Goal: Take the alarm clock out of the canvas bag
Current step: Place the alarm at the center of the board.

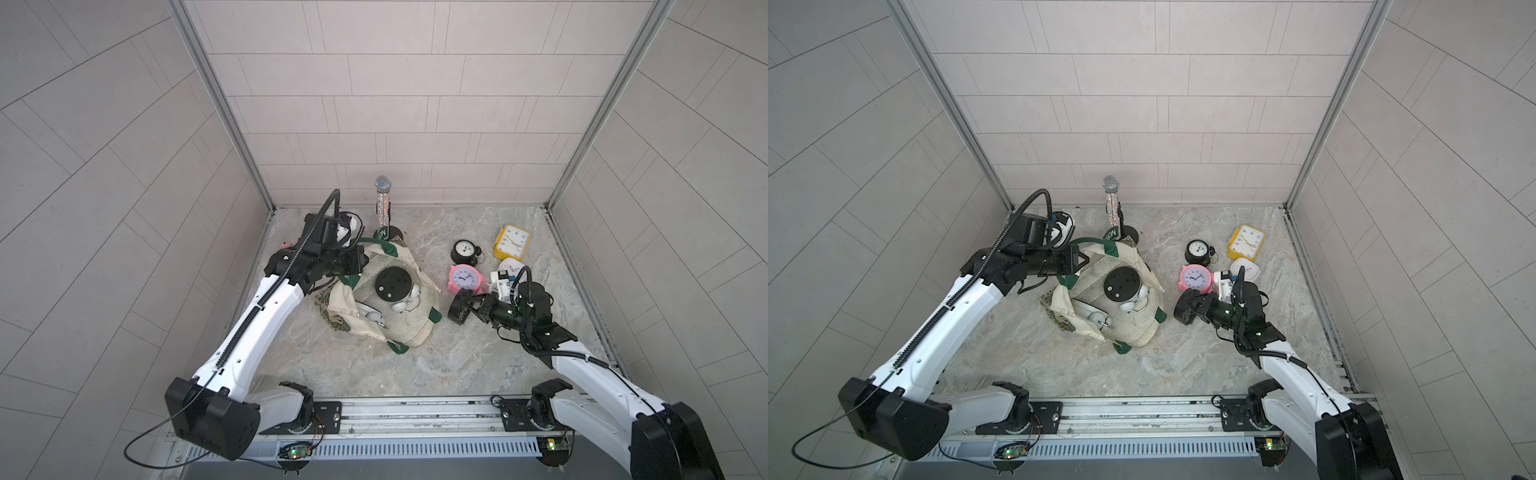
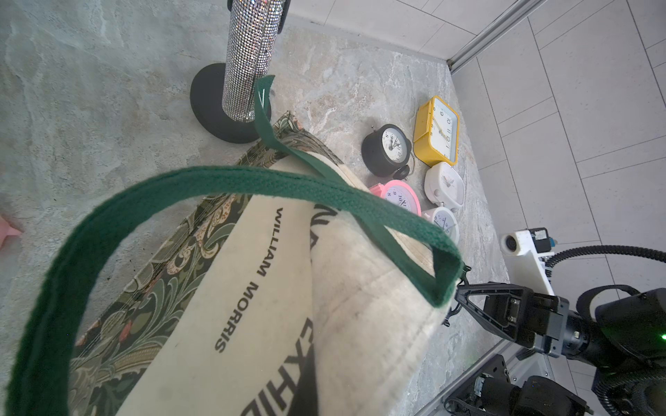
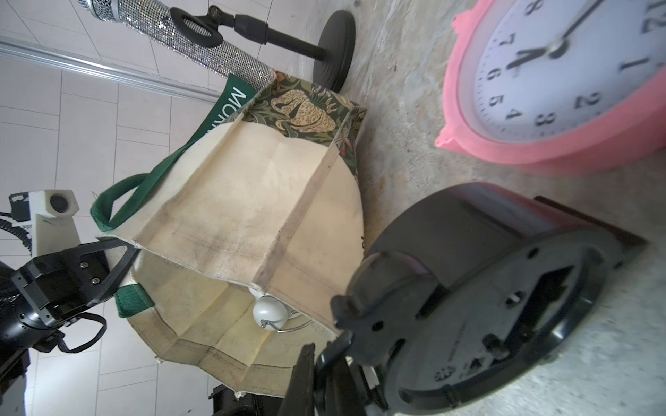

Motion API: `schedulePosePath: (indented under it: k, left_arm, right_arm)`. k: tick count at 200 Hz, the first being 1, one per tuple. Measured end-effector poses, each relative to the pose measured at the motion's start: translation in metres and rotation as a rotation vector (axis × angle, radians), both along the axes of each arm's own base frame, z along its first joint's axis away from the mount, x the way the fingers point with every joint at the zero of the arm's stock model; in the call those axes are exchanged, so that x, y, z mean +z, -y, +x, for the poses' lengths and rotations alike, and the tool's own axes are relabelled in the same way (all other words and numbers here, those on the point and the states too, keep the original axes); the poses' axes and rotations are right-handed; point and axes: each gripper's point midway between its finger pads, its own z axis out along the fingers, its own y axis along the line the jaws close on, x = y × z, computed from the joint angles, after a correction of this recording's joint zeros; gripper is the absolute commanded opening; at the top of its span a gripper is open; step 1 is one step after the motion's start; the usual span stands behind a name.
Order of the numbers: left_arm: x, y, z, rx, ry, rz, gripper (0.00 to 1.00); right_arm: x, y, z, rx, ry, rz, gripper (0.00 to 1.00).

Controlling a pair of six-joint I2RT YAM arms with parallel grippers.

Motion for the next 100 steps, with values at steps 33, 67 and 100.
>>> schedulePosePath:
  k: [33,67,100]
  left_arm:
    - [0.0,0.0,0.0,0.0,0.0,0.0,0.0]
    - [0.0,0.0,0.0,0.0,0.0,0.0,0.0]
    - [0.0,0.0,0.0,0.001,0.0,0.0,0.0]
  right_arm:
    - [-0.01,0.013,-0.002,-0.025,-0.017,-0.051,0.14]
    - [-0.011,0.017,0.0,-0.025,-0.004,-0.068,0.15]
    - [-0.013,0.023,0.001,-0.032,0.001,-0.084,0.17]
